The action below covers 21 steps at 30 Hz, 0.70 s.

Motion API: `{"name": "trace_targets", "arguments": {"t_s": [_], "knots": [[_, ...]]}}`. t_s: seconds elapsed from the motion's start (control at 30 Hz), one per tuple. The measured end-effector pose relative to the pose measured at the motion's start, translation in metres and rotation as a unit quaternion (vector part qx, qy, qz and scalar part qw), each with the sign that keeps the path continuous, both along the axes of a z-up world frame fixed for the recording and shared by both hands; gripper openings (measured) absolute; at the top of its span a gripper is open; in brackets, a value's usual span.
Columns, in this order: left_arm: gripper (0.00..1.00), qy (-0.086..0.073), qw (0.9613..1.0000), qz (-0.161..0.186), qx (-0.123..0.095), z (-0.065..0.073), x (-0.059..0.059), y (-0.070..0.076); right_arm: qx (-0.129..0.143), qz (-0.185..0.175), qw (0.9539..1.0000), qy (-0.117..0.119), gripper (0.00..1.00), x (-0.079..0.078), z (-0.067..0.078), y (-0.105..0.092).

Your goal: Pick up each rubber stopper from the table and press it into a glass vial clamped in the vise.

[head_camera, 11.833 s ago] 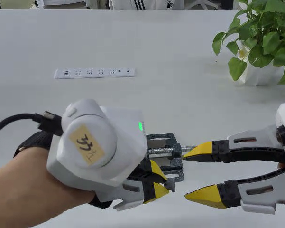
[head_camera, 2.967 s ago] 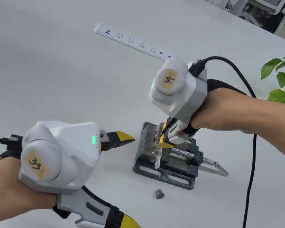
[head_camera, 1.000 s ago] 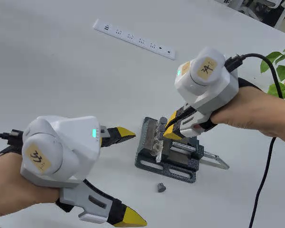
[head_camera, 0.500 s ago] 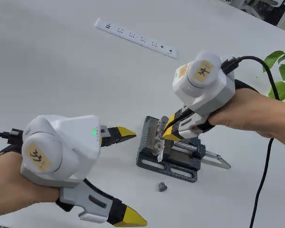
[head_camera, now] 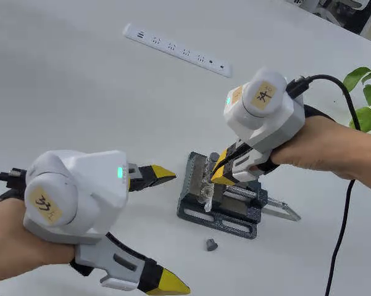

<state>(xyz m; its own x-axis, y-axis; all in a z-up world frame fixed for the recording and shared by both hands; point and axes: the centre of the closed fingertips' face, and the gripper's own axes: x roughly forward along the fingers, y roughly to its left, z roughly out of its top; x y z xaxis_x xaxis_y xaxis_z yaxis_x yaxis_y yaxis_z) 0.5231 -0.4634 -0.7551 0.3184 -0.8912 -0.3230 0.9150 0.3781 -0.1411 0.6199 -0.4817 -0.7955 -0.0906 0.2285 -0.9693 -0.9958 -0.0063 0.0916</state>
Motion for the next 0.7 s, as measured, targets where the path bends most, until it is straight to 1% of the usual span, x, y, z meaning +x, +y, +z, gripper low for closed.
{"name": "trace_targets", "arguments": {"t_s": [0.13,0.17,0.27,0.53,0.63,0.67,0.7], "knots": [[0.92,-0.001,1.0,0.001,0.0,0.0014,0.0012,0.0008,-0.004,0.0,1.0,0.008,0.02,-0.0018,0.0007,-0.0017],[0.92,-0.002,1.0,0.002,0.0,0.0017,0.0016,0.0008,-0.004,0.009,0.9999,0.004,0.0,-0.0002,0.0005,-0.0017],[0.92,-0.002,1.0,0.001,0.001,0.0021,0.0017,0.0009,-0.006,0.009,0.9999,0.011,0.01,-0.0005,0.0004,-0.0005],[0.91,-0.001,1.0,0.002,0.0,0.0018,0.003,0.0021,-0.006,0.024,0.9997,0.001,0.02,0.0012,-0.0008,-0.0003],[0.91,-0.002,1.0,0.003,-0.002,0.0025,0.0038,0.0024,-0.006,0.034,0.9994,-0.007,0.02,0.001,-0.0007,0.0002],[0.91,-0.002,1.0,0.003,-0.001,0.0023,0.0042,0.0028,-0.005,0.043,0.999,-0.013,0.02,0.0009,-0.0008,0.0003],[0.91,-0.003,1.0,0.003,0.0,0.002,0.0044,0.0032,-0.006,0.04,0.9991,-0.012,0.02,0.0007,-0.0011,0.0003]]}}
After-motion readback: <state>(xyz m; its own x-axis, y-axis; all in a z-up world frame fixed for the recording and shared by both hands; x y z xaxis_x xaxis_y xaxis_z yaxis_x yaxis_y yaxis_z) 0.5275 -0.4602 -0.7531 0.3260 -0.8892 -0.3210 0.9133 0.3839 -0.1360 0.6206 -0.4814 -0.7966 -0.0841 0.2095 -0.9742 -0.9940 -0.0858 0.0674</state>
